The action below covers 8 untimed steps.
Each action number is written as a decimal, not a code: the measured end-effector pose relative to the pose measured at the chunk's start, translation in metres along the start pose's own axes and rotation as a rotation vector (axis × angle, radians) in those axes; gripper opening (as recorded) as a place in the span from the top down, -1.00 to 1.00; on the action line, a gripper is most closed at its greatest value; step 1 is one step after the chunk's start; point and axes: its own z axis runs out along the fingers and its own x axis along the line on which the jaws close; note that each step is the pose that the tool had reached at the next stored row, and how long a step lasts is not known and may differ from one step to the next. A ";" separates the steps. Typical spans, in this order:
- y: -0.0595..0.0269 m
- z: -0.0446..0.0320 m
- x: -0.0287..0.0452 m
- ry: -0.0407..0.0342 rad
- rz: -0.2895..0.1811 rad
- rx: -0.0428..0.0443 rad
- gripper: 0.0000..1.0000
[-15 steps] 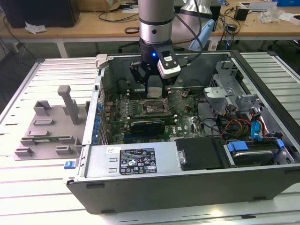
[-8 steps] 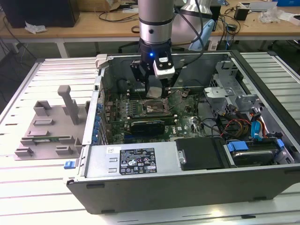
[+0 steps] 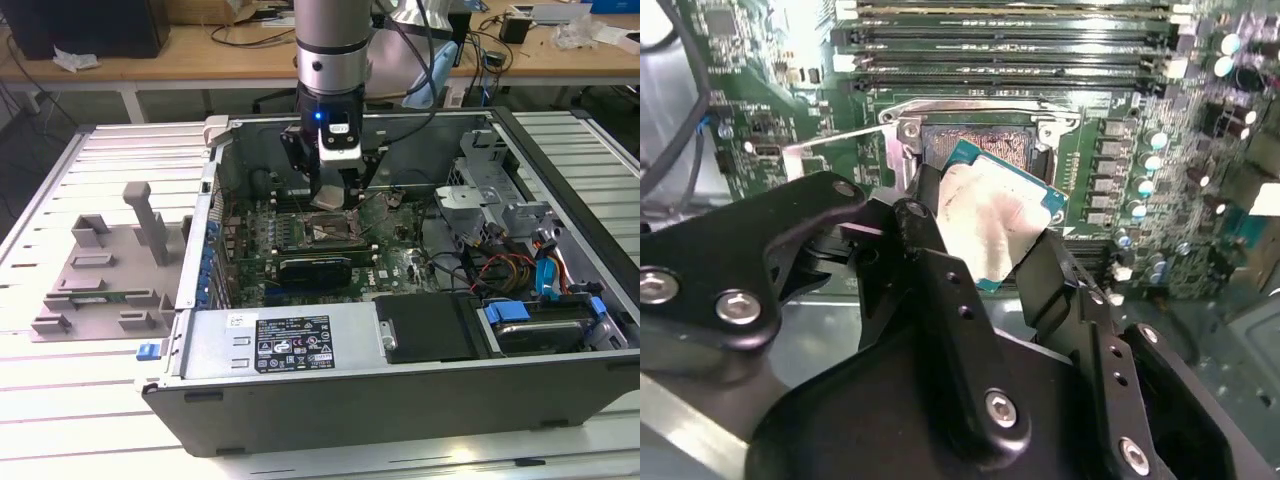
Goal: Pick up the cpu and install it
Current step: 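Place the cpu into insertion slot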
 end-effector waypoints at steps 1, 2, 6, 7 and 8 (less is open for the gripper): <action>0.0000 0.0000 0.0000 -0.0005 0.017 0.0003 -0.09; 0.0000 0.0000 0.0000 -0.0011 0.035 0.0005 -0.09; 0.0000 0.0002 0.0000 -0.0040 0.122 0.0018 -0.09; 0.0000 0.0002 0.0000 -0.0049 0.149 0.0022 -0.09; 0.0000 0.0002 0.0000 -0.0054 0.164 0.0024 -0.09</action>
